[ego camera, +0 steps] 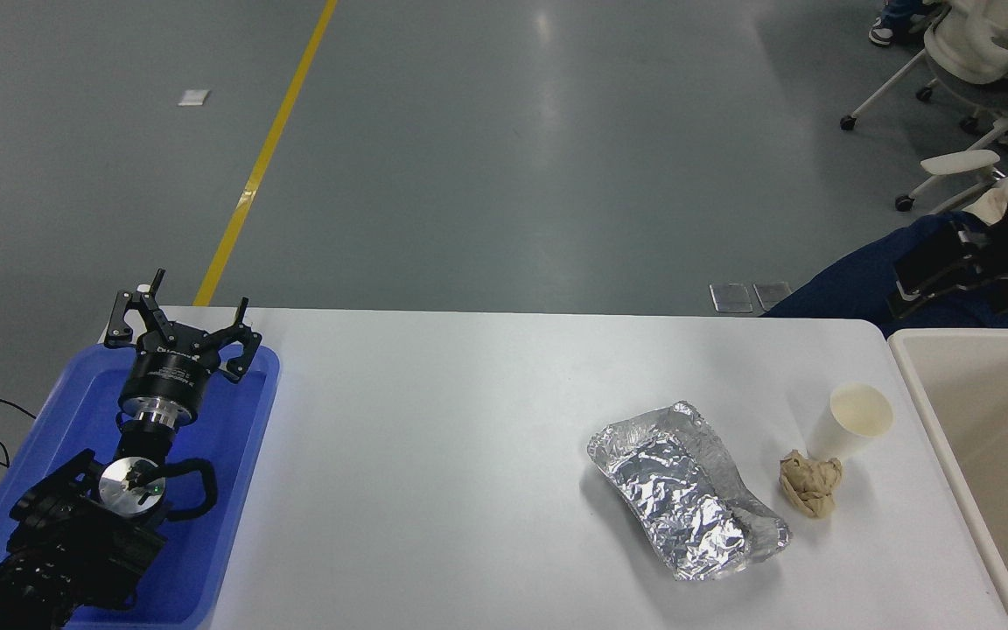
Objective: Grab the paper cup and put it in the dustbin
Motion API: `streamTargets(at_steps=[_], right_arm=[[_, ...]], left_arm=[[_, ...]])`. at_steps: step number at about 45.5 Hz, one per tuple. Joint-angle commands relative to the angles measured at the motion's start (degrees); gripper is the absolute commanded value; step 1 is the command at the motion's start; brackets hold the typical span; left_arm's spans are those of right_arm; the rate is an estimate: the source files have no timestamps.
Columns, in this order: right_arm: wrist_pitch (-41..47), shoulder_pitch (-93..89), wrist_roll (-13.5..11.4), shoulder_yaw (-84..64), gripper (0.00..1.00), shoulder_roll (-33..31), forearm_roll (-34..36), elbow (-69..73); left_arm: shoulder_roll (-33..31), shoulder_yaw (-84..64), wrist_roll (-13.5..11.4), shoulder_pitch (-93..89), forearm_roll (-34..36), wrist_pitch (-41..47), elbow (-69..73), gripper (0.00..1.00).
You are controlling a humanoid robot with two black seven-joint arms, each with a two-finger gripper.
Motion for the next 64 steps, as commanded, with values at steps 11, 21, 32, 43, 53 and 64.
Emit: streamTargets(at_steps=[11,21,32,43,53,64], right_arm=[[-18.75,-20.31,-0.53,-0.10,1.00,-0.26,13.18,-6.11],[-28.09,-32.08,-1.85,0.78,1.00,0.36,13.36,-12.78],[-28.35,-45.54,-2.73,8.51,1.00,1.50,13.27,-24.13],[-32.48,-52.84,-5.89,11.24,1.00,3.17,13.45,-27.47],[-33.53,-54.78,-7.65,12.38,0.85,3.17,18.28,-27.56],[-35.56,-55.74,-9.93,12.38,0.41,3.17,20.66,-27.47]], left_arm=[[0.00,-0.05,0.00,0.00,0.03,0.00,-0.01,1.00],[0.00,0.04,0.00,0.00,0.03,0.00,-0.01,1.00],[0.00,-0.05,0.00,0.00,-0.06,0.00,-0.01,1.00],[0.00,-0.05,0.00,0.00,-0.06,0.00,-0.01,1.00],[0.00,-0.05,0.00,0.00,-0.06,0.00,0.08,1.00],[0.00,0.04,0.00,0.00,-0.06,0.00,-0.01,1.00]])
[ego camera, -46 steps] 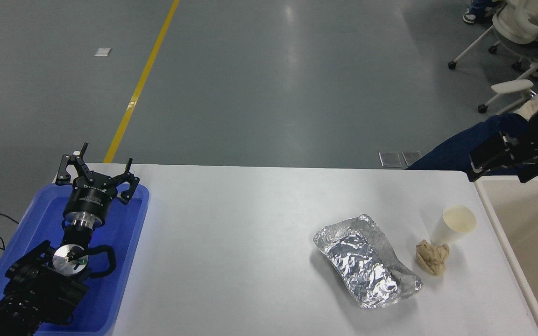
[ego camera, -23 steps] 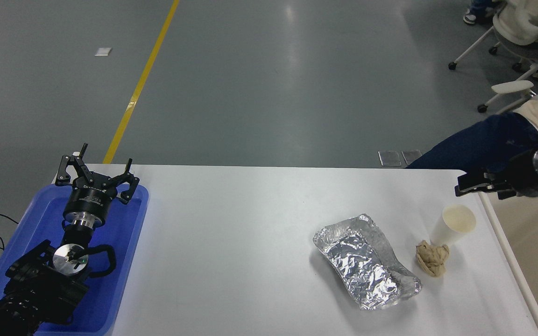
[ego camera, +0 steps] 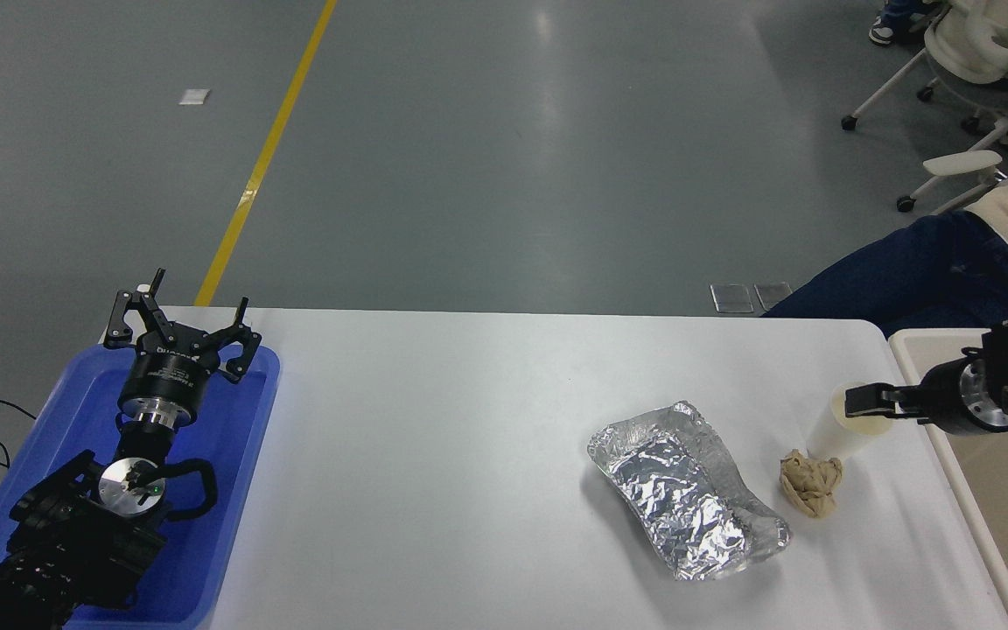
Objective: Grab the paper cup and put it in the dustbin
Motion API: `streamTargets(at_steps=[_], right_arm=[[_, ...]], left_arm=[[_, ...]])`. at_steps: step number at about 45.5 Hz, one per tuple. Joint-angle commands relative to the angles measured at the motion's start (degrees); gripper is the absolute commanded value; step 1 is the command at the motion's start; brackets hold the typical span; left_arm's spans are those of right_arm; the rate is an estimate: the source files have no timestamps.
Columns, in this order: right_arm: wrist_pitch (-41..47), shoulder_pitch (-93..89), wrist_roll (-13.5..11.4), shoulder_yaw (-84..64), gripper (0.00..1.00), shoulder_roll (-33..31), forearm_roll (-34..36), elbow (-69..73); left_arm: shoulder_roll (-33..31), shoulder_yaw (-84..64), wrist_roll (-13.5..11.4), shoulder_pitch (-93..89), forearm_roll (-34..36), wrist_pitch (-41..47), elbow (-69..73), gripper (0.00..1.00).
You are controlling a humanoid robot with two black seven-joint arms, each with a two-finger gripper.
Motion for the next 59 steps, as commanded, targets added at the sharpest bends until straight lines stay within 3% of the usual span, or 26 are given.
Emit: streamTargets(at_steps=[1,6,12,31,59], right_arm=[[-1.75,-1.99,-3.15,0.62,0.36,0.15,2.48,-0.26],[-1.57,-2.43,-3.59,0.62,0.16,0.06,2.57,-0.17],[-1.04,-2.61,-3.68,1.05,0.00,0.15,2.84,0.27],[2.20,2.57,-4.12,1.23,0.00,-1.43,5.03,7.12],[26.72,35.61,-3.59,-14.67,0.00,-5.74,4.77,21.54]], left_arm=[[0.00,-0.04,0.00,0.00,0.00,0.00,0.07,1.00],[0.00,0.05,0.00,0.00,0.00,0.00,-0.02,1.00],[0.00,-0.04,0.00,0.00,0.00,0.00,0.07,1.00],[0.00,-0.04,0.00,-0.09,0.00,0.00,-0.02,1.00],[0.00,0.05,0.00,-0.09,0.00,0.00,-0.02,1.00]])
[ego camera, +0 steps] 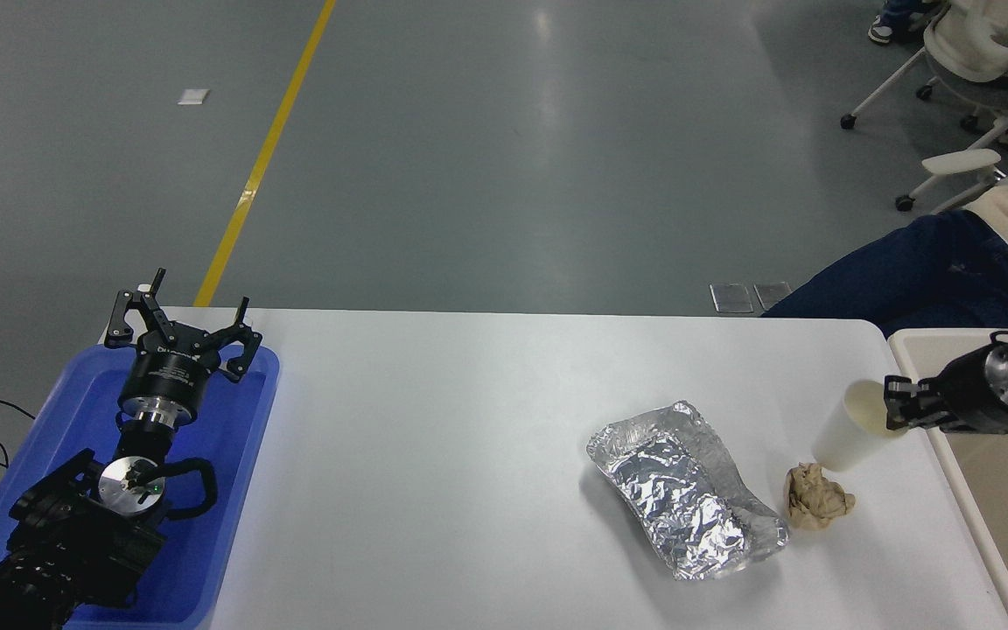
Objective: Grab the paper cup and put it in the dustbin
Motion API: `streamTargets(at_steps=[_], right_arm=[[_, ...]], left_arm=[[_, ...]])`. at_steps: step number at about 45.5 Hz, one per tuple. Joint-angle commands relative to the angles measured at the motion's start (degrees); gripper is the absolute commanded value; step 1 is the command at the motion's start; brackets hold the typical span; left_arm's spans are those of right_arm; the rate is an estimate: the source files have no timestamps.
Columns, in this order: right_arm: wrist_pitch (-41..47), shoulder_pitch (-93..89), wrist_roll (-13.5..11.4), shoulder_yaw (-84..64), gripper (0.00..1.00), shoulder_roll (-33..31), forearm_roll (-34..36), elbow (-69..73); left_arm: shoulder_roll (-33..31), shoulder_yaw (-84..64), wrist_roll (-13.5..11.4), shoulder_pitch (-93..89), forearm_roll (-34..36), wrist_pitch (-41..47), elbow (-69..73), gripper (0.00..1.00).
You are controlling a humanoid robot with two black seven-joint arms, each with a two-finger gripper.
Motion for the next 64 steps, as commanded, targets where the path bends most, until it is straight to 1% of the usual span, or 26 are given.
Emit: streamTargets(at_steps=[1,5,15,27,33,53,56,64], right_arm=[[11.38,16.16,0.42,-8.09,0.00,-0.89,-0.13,6.43],[16.85,20.55,0.42,-8.89,0.00,-0.98,-0.22,6.69],[16.85,34.00,0.51,-14.69,0.00,-0.80,-0.49,9.94],[16.85,44.11,0.51,-19.43,0.00,-0.80,-0.49,12.41],[16.85,47.02,0.51,-21.19,0.00,-0.80,-0.57,13.64],[16.85,47.02,0.43,-23.65,0.00,-1.42,-0.05,12.67],[16.85,45.27,0.42,-24.97,0.00,-3.43,0.04,11.10],[16.85,40.35,0.42,-26.29,0.00,-13.27,0.04,4.94]], left_arm=[[0.00,0.03,0.00,0.01,0.01,0.00,0.08,1.00],[0.00,-0.05,0.00,0.01,0.01,0.00,0.00,1.00],[0.00,-0.06,0.00,0.01,0.01,0.00,0.00,1.00],[0.00,0.03,0.00,0.01,0.01,0.00,0.00,1.00],[0.00,-0.06,0.00,0.01,0.01,0.00,0.00,1.00],[0.00,-0.05,0.00,0.01,0.01,0.00,0.00,1.00],[0.00,-0.05,0.00,0.01,0.01,0.00,0.00,1.00],[0.00,-0.06,0.00,0.10,0.01,0.00,0.00,1.00]])
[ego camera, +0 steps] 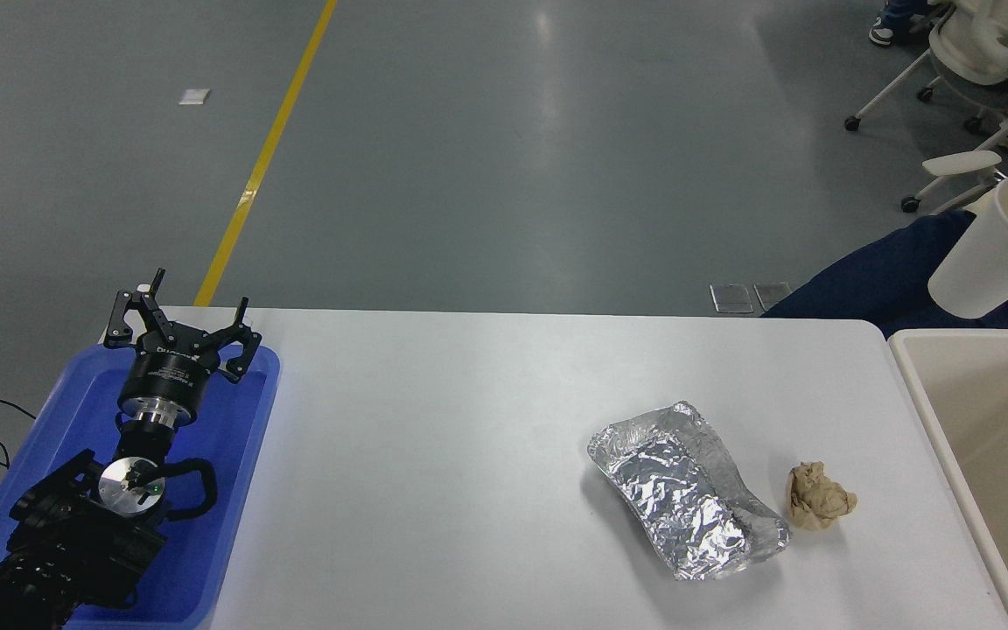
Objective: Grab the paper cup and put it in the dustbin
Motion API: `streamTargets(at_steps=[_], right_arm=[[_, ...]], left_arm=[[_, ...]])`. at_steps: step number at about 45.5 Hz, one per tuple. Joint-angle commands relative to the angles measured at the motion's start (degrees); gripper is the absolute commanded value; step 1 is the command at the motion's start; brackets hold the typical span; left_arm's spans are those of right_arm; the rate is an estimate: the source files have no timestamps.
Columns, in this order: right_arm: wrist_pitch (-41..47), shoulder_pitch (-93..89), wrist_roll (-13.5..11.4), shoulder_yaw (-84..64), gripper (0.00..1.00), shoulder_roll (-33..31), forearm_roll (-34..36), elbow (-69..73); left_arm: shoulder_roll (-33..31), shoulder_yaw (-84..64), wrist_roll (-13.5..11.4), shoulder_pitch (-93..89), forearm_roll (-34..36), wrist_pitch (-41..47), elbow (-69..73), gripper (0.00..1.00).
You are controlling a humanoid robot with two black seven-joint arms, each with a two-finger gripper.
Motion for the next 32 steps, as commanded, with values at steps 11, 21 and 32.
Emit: streamTargets(at_steps=[11,21,32], right_arm=[[-7.78,-22.53,-0.39,0.87,0.00,-16.78,2.49,-13.62],[-28.70,-49.70,-0.48,16.42,0.00,-16.87,13.03,-19.16],[-42.16,-69.39,-1.00,29.44,0.00,-14.68,14.89,-27.59]], left_arm=[[0.00,0.05,0.00,0.04,0.00,0.00,0.00,1.00],[0.00,0.05,0.00,0.04,0.00,0.00,0.00,1.00],[0.00,0.05,0.00,0.04,-0.09,0.00,0.00,1.00]])
